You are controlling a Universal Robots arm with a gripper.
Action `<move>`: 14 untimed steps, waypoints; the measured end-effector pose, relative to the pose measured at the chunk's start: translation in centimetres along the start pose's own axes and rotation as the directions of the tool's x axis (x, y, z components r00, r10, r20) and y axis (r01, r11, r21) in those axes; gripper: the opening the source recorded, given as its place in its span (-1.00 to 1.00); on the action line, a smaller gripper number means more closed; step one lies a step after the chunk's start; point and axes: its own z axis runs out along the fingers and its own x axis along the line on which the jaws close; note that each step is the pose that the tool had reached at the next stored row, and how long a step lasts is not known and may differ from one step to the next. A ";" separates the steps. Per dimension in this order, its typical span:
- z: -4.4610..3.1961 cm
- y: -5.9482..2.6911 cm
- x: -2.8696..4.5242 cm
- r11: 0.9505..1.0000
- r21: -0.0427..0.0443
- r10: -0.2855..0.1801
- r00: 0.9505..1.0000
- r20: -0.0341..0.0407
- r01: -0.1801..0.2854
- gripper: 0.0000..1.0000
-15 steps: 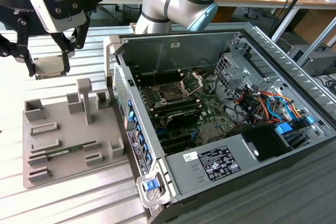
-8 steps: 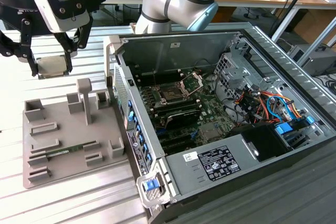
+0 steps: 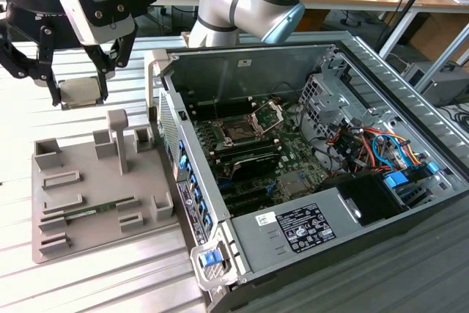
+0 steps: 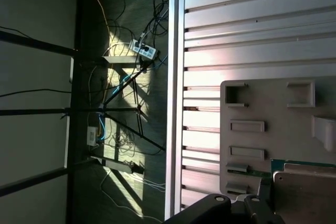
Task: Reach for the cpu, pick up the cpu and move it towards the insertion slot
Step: 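Pick up the cpu and move it towards the insertion slot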
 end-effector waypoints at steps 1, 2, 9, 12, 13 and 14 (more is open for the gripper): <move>0.00 0.00 -0.06 1.000 0.000 0.000 1.000 0.000 0.000 0.09; 0.00 -0.01 -0.13 1.000 0.000 0.000 1.000 0.000 0.000 0.09; 0.00 -0.05 -0.71 1.000 0.000 0.000 1.000 0.000 0.000 0.09; -0.01 -0.06 -0.84 1.000 0.000 0.000 1.000 0.000 0.000 0.09; 0.00 -0.06 -0.87 1.000 0.000 0.000 1.000 0.000 0.000 0.09; -0.01 -0.06 -0.91 1.000 0.000 0.000 1.000 0.000 0.000 0.09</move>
